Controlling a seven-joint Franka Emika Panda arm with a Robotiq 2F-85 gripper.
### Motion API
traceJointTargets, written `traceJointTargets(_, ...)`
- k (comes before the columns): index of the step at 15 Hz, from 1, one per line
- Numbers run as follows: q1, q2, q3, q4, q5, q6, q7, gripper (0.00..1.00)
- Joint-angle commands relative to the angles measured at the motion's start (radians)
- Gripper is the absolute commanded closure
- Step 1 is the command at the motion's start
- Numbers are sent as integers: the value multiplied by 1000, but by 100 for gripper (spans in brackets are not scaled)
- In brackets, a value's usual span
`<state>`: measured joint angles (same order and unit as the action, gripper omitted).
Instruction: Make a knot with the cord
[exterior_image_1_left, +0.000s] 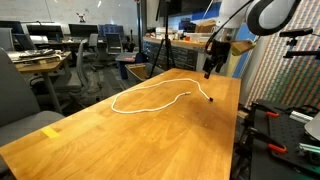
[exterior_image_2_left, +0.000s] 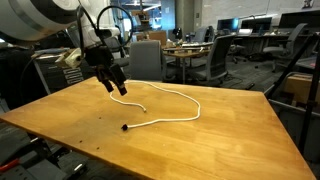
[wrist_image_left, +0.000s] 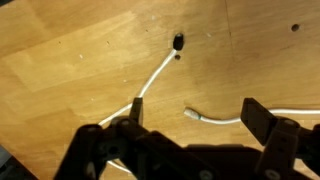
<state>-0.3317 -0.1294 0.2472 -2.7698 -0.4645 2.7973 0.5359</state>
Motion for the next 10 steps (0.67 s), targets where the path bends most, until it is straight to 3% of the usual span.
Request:
traceJointTargets(1, 0, 14, 0, 0, -2, -2, 0, 0)
traceJointTargets(4, -1, 63, -8, 19, 31, -2, -4, 0)
traceJointTargets(10, -25, 181, -24, 49, -48, 22, 100, 0)
